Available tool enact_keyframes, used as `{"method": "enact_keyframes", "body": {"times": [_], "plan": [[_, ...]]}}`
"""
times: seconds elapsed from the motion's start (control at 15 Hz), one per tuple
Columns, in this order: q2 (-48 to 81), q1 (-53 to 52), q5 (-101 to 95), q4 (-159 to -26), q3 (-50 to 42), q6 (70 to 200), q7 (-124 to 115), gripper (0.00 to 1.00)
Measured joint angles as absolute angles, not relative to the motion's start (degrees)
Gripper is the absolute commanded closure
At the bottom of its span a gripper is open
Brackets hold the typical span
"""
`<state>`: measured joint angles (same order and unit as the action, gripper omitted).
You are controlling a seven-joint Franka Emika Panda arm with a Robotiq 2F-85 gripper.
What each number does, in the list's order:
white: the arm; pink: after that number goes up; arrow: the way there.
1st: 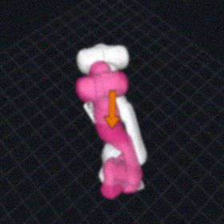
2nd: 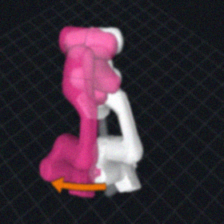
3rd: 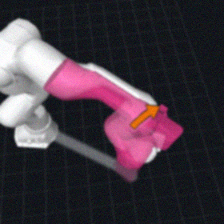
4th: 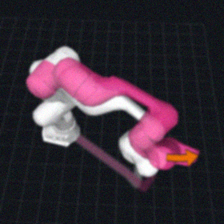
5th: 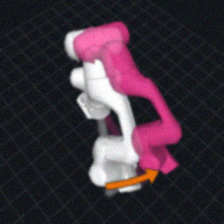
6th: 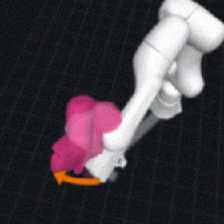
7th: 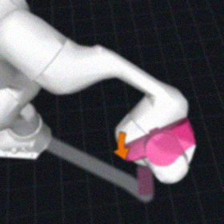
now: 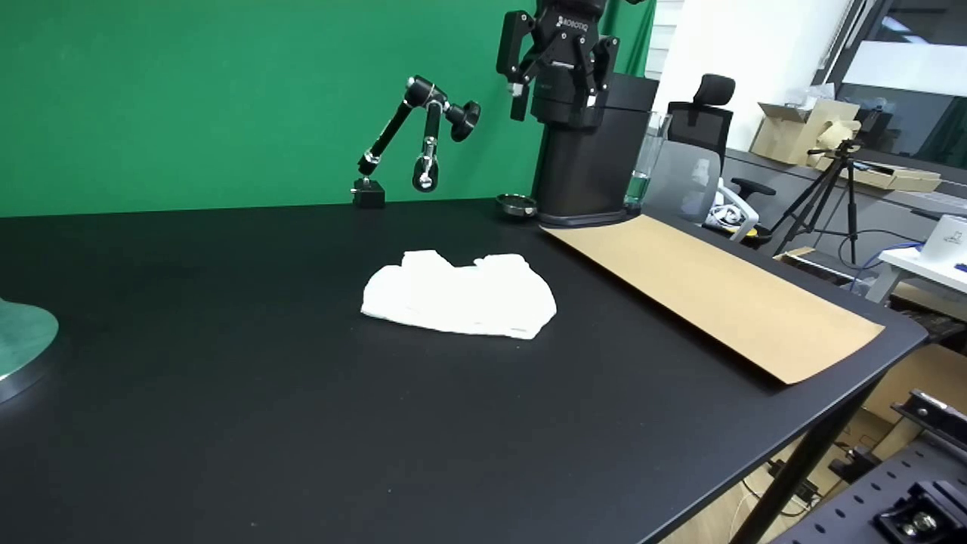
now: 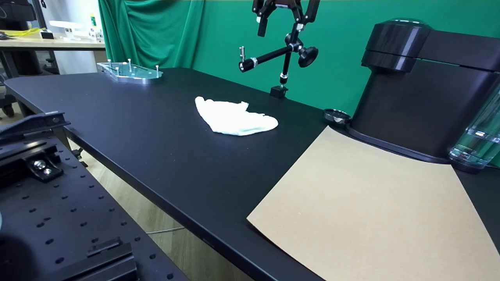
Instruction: Put the cloth on the table
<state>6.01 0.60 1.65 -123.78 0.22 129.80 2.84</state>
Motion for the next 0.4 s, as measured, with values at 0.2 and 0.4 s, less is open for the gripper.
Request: {"method": "enact_keyframes", "body": {"times": [0.2, 0.4], "plan": [[4.6, 0.4, -3.9, -128.9, 0.2, 142.7, -1.5, 0.00], [3.5, 0.4, -11.5, -133.1, -0.4, 150.1, -8.5, 0.00]]}}
